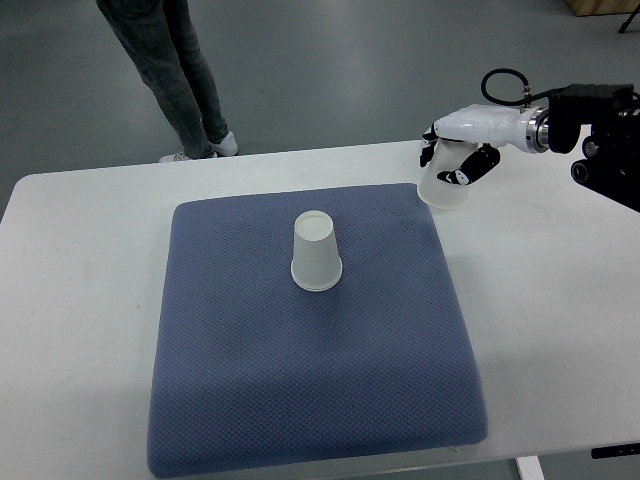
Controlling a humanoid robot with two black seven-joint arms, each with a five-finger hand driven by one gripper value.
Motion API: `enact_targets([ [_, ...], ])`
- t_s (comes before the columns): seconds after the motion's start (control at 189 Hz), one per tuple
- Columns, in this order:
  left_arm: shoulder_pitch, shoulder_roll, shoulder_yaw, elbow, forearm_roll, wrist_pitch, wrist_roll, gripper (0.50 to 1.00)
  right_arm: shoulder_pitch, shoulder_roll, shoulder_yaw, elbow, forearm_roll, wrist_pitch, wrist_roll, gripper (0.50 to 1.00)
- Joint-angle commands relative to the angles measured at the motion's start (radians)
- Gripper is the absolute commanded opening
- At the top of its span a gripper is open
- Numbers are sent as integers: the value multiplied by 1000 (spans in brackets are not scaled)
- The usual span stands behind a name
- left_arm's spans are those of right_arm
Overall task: Stack paper cups
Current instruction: 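Lift the cup with the right hand and carry it over the upside-down cup, then lower the held cup onto the upside-down cup on the pad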
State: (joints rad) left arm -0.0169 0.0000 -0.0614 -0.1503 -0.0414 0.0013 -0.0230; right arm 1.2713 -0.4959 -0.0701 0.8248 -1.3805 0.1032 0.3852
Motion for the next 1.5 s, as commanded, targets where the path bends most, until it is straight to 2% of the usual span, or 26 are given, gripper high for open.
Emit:
enact_targets([
  [0.0, 0, 0, 0, 0, 0, 0, 0, 1000, 26, 13, 38, 22, 11, 38, 4, 500],
  [0.127, 0, 0, 0, 0, 0, 0, 0, 1000, 59, 17, 84, 79, 11, 85, 4, 500],
  [0.302, 0, 0, 0, 0, 0, 0, 0, 1000, 89, 50, 111, 152, 14, 99, 6, 500],
  [0.732, 0, 0, 0, 0, 0, 0, 0, 1000, 102, 122, 153, 214, 24, 179, 6, 500],
  [1.496, 0, 0, 0, 0, 0, 0, 0, 1000, 59, 157, 151, 211, 20, 162, 4, 500],
])
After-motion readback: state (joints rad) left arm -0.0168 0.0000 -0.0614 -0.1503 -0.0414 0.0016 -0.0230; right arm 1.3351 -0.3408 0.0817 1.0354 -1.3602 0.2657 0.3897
